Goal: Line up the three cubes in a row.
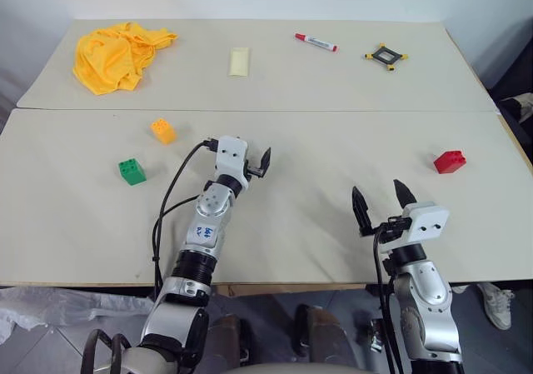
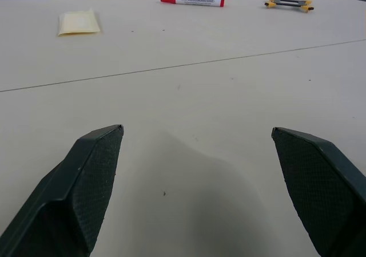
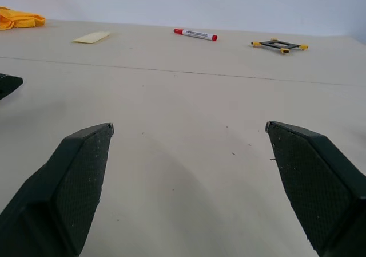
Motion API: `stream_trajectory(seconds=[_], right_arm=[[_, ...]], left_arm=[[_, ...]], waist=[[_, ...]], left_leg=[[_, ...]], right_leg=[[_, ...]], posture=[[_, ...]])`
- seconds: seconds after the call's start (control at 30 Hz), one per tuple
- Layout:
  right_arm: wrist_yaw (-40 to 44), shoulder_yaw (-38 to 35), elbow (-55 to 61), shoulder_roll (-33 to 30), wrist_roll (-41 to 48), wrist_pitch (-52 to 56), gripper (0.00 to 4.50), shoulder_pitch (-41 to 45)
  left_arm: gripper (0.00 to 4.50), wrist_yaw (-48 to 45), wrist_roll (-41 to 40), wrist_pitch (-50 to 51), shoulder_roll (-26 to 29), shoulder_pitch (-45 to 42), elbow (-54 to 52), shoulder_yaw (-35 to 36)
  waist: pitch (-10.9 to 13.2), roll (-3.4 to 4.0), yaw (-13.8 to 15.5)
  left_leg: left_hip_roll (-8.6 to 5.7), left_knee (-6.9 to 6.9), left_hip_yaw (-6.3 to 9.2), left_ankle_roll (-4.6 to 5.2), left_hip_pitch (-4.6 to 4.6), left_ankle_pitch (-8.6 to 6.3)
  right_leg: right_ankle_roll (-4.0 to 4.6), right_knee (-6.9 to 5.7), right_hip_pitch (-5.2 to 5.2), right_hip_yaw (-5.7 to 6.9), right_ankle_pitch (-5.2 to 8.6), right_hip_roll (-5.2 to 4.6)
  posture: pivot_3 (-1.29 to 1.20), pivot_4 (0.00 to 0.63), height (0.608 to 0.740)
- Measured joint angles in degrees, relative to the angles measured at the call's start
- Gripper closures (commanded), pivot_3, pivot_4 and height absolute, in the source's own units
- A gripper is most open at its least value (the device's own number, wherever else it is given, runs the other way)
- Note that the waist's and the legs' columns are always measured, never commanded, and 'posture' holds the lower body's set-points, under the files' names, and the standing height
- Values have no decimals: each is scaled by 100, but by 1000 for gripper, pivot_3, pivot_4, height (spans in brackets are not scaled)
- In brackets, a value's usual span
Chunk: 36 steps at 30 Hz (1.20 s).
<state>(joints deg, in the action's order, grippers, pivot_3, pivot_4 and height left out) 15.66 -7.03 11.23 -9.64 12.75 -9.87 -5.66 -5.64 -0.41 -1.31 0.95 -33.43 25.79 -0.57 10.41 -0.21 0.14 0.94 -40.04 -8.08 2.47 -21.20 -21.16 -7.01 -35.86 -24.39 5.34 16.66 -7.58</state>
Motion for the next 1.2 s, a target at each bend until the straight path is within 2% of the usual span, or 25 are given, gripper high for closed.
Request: stream_trajectory(seconds=[0.13,0.3,0.43,0.5,0.6,0.77,0.9,0.97,1.07,1.2], right_arm=[[94,-1,11,-1,99,-26,0,30],[407,-50,590,-295,509,185,0,-188],[670,-1096,1049,-1114,1002,458,0,-852],[804,-1613,1049,-1400,1190,525,0,-1115],[1015,-2320,890,-1718,1412,531,0,-1365],[1466,-3335,-249,-2127,1799,642,0,-1741],[1634,-3438,-630,-2180,1899,945,0,-1738],[1498,-3426,-594,-2369,2093,1402,0,-1390],[1312,-3316,-445,-3158,2282,2293,0,-545],[1156,-2771,-832,-4050,2225,3557,0,570]], left_arm=[[102,-385,-224,-237,66,95,-131,29],[102,-2221,-1068,-386,767,412,-771,-10],[102,-4380,-2078,260,2039,603,-1426,50],[102,-5067,-2345,564,2346,629,-1640,-33],[102,-5775,-2521,880,2496,650,-1959,-310],[102,-6470,-2506,828,2530,720,-2357,-768],[102,-6494,-2362,597,2527,764,-2358,-837],[102,-6429,-2290,466,2526,786,-2358,-828],[102,-6412,-2248,303,2614,843,-2391,-770],[102,-6581,-2240,179,2933,938,-2433,-636]], waist=[[0,0,-14],[-1,1,-20],[-2,3,-5],[-2,4,16],[-3,5,15],[-4,7,17],[-9,15,-51],[-15,26,-106],[-26,45,-152],[-26,43,-126]], left_leg=[[2,1,0,0,0,0],[3,-3,1,0,-1,0],[1,-3,8,0,-1,0],[-2,-7,15,0,2,0],[-2,-7,21,0,13,-1],[-3,-4,38,1,21,-1],[2,-4,44,2,35,-2],[1,-4,36,5,51,-3],[5,-3,40,8,63,-5],[7,-2,61,6,54,-6]], right_leg=[[0,0,0,0,0,1],[0,-1,0,1,0,1],[1,3,6,9,1,0],[0,6,16,12,1,0],[-1,16,34,16,0,3],[-1,33,57,34,0,4],[0,30,70,34,0,0],[0,24,77,28,0,-9],[2,21,86,29,1,-12],[11,24,88,50,6,-12]], posture=[[0,150,740],[0,150,740],[0,150,740],[0,150,740],[0,150,740],[0,150,740],[0,150,740],[0,150,740],[0,150,740],[0,150,740]])
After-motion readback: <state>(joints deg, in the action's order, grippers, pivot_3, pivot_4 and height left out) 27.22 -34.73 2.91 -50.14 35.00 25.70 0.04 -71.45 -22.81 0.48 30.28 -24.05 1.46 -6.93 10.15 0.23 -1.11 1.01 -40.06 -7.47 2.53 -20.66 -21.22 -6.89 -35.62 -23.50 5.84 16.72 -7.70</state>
